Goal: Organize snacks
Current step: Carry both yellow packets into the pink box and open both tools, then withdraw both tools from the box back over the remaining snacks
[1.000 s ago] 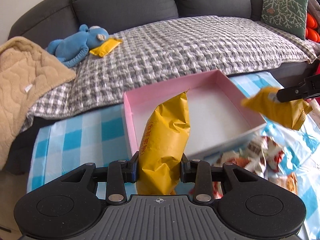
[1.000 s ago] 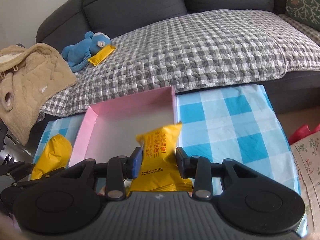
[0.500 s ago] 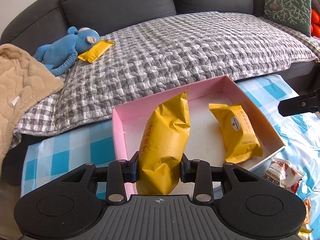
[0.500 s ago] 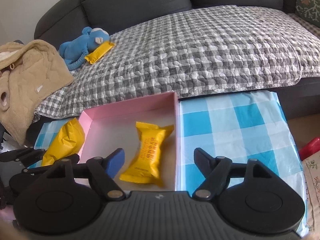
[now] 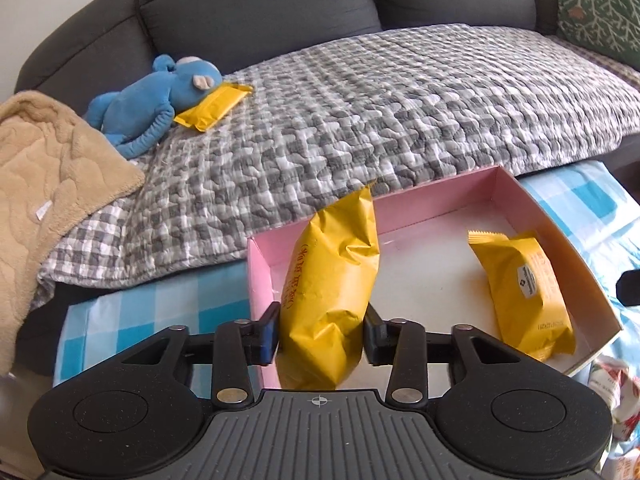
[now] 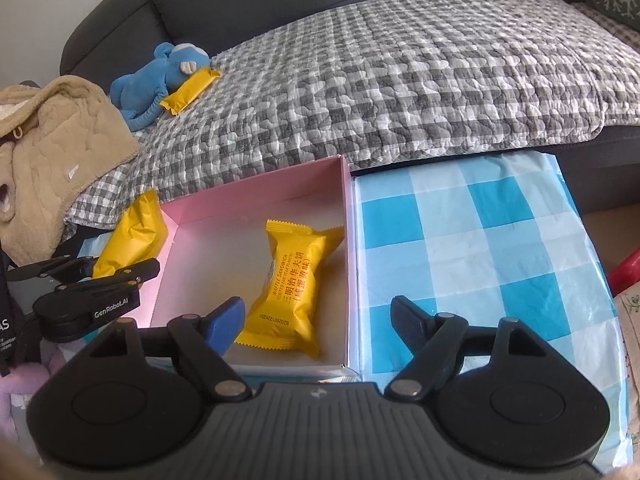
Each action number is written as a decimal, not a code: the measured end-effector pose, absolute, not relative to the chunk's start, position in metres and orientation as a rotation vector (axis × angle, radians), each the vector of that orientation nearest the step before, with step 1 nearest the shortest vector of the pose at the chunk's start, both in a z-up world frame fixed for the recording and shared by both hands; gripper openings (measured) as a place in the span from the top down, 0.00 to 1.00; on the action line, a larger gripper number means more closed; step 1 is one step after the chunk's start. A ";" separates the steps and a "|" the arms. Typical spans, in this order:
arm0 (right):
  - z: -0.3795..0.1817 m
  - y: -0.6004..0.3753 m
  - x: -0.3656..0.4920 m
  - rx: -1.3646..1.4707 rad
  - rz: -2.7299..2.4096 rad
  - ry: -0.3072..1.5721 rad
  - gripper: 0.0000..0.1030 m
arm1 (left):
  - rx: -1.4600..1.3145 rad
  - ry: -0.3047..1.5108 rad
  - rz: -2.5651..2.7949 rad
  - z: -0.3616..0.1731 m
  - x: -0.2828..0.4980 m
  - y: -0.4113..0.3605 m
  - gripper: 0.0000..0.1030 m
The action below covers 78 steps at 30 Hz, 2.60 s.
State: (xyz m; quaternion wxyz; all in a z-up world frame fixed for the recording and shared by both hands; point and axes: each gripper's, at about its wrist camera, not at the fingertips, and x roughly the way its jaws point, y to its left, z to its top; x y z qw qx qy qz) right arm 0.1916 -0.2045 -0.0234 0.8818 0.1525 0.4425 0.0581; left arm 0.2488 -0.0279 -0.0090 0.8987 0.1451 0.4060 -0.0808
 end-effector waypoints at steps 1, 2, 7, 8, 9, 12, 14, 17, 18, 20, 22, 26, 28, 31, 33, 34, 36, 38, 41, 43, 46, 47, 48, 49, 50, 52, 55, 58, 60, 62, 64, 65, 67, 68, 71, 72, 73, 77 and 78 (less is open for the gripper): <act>-0.023 -0.205 0.191 0.320 0.124 0.918 0.22 | 0.284 0.845 -0.168 -0.008 0.248 -0.027 0.35; -0.022 -0.205 0.190 0.320 0.126 0.915 0.21 | 0.273 0.837 -0.175 -0.007 0.244 -0.027 0.19; -0.017 -0.203 0.184 0.318 0.129 0.912 0.18 | 0.311 0.827 -0.198 -0.002 0.223 -0.033 0.13; -0.016 -0.202 0.182 0.316 0.131 0.913 0.17 | 0.311 0.832 -0.202 0.000 0.220 -0.033 0.13; -0.014 -0.201 0.179 0.313 0.134 0.911 0.16 | 0.307 0.837 -0.208 0.002 0.215 -0.033 0.13; -0.008 -0.199 0.168 0.301 0.134 0.901 0.14 | 0.283 0.846 -0.232 0.009 0.201 -0.031 0.11; -0.003 -0.198 0.161 0.295 0.129 0.892 0.12 | 0.263 0.852 -0.246 0.012 0.189 -0.028 0.10; 0.003 -0.196 0.148 0.286 0.128 0.878 0.08 | 0.238 0.867 -0.262 0.016 0.172 -0.023 0.09; 0.005 -0.195 0.144 0.281 0.129 0.876 0.07 | 0.230 0.872 -0.266 0.017 0.165 -0.021 0.09; 0.007 -0.192 0.135 0.271 0.132 0.873 0.05 | 0.219 0.875 -0.269 0.020 0.151 -0.016 0.08; 0.009 -0.188 0.125 0.260 0.138 0.871 0.04 | 0.210 0.871 -0.271 0.022 0.138 -0.012 0.07; 0.008 -0.180 0.107 0.225 0.152 0.875 0.02 | 0.193 0.861 -0.269 0.025 0.112 -0.003 0.04; 0.006 -0.177 0.099 0.212 0.157 0.878 0.02 | 0.190 0.865 -0.265 0.023 0.101 0.001 0.04; 0.001 -0.173 0.088 0.199 0.172 0.887 0.02 | 0.181 0.877 -0.265 0.016 0.087 0.011 0.03; -0.003 -0.170 0.080 0.184 0.179 0.893 0.02 | 0.172 0.881 -0.260 0.010 0.079 0.017 0.03; -0.006 -0.168 0.078 0.176 0.181 0.895 0.01 | 0.164 0.883 -0.256 0.006 0.075 0.020 0.03; -0.012 -0.164 0.069 0.153 0.186 0.901 0.01 | 0.150 0.892 -0.255 -0.002 0.070 0.027 0.03; -0.020 -0.161 0.063 0.133 0.190 0.906 0.01 | 0.151 0.900 -0.260 -0.010 0.066 0.032 0.03; -0.033 -0.157 0.055 0.104 0.191 0.926 0.01 | 0.175 0.932 -0.265 -0.020 0.063 0.035 0.03; -0.040 -0.154 0.053 0.072 0.183 0.959 0.01 | 0.170 0.948 -0.280 -0.026 0.061 0.038 0.03; -0.052 -0.149 0.050 0.033 0.163 1.001 0.01 | 0.175 0.974 -0.293 -0.032 0.062 0.037 0.05; -0.056 -0.147 0.051 0.032 0.157 1.016 0.02 | 0.180 0.975 -0.292 -0.033 0.062 0.036 0.06; -0.059 -0.146 0.051 0.038 0.153 1.026 0.02 | 0.185 0.975 -0.290 -0.034 0.062 0.035 0.06; -0.062 -0.144 0.053 0.045 0.149 1.034 0.02 | 0.185 0.973 -0.292 -0.034 0.062 0.034 0.06; -0.064 -0.143 0.054 0.053 0.143 1.040 0.02 | 0.183 0.972 -0.296 -0.034 0.063 0.033 0.07; -0.066 -0.141 0.057 0.065 0.131 1.047 0.02 | 0.183 0.974 -0.309 -0.035 0.064 0.030 0.10; -0.067 -0.140 0.058 0.095 0.124 1.038 0.04 | 0.203 0.977 -0.323 -0.038 0.065 0.024 0.19; -0.062 -0.130 0.057 0.042 0.190 0.977 0.05 | 0.234 0.985 -0.332 -0.043 0.067 0.019 0.33; -0.057 -0.120 0.055 -0.044 0.260 0.924 0.08 | 0.232 0.987 -0.344 -0.045 0.069 0.019 0.40; -0.054 -0.109 0.053 -0.148 0.348 0.879 0.10 | 0.217 0.992 -0.354 -0.044 0.072 0.020 0.50; -0.054 -0.101 0.056 -0.228 0.419 0.858 0.15 | 0.199 1.005 -0.358 -0.045 0.075 0.022 0.55; -0.055 -0.098 0.057 -0.255 0.449 0.853 0.18 | 0.190 1.011 -0.360 -0.046 0.076 0.023 0.58; -0.057 -0.093 0.059 -0.293 0.497 0.847 0.21 | 0.180 1.020 -0.369 -0.046 0.079 0.024 0.59; -0.059 -0.090 0.060 -0.311 0.512 0.844 0.22 | 0.176 1.023 -0.373 -0.046 0.080 0.025 0.59; -0.064 -0.083 0.065 -0.373 0.549 0.840 0.26 | 0.165 1.035 -0.385 -0.047 0.084 0.026 0.60; -0.065 -0.080 0.067 -0.392 0.561 0.839 0.27 | 0.160 1.040 -0.389 -0.047 0.085 0.026 0.60; -0.066 -0.077 0.069 -0.408 0.570 0.839 0.27 | 0.153 1.044 -0.393 -0.047 0.087 0.027 0.60; -0.072 -0.073 0.079 -0.440 0.611 0.853 0.34 | 0.109 1.066 -0.409 -0.050 0.093 0.030 0.60; -0.074 -0.072 0.080 -0.444 0.616 0.861 0.33 | 0.098 1.074 -0.415 -0.051 0.094 0.031 0.60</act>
